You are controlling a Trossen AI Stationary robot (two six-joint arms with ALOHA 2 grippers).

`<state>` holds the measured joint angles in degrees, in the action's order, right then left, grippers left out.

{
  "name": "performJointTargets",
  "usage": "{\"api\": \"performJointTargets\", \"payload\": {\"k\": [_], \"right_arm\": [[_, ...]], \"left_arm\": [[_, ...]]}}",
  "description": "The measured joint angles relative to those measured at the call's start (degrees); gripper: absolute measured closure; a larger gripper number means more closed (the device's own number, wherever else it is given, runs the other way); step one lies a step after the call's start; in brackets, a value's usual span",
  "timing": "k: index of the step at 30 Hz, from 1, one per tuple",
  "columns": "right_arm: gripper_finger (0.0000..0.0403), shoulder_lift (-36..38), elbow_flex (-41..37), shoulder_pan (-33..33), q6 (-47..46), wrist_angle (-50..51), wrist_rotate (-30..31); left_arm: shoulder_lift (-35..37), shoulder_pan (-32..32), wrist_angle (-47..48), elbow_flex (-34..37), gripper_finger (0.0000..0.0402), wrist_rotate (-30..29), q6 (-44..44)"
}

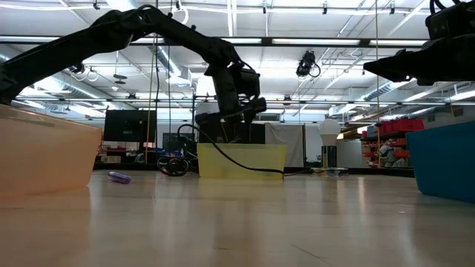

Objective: Pick & Place Markers
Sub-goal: Put the pink highlighter pen into the orange bin

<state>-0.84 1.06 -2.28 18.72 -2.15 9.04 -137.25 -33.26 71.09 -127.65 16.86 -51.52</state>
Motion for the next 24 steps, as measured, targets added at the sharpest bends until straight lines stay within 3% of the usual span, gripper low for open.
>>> {"api": "performJointTargets", "payload": {"k": [7, 18, 24], "right_arm": [[0.008, 0.0, 0.0, 0.0, 0.0, 0.0, 0.0], [0.008, 0.0, 0.0, 0.0, -0.2, 0.0, 0.0], [0.008, 0.0, 0.0, 0.0, -0.2, 0.0, 0.0]], "left_arm": [[0.3, 0.0, 5.8, -7.1, 0.0149, -5.3, 2.7], [6.3, 1.9, 6.7, -7.0, 0.0149, -15.1, 2.5], [6.6, 2.4, 6.8, -6.9, 0.0149, -13.7, 2.7]]}}
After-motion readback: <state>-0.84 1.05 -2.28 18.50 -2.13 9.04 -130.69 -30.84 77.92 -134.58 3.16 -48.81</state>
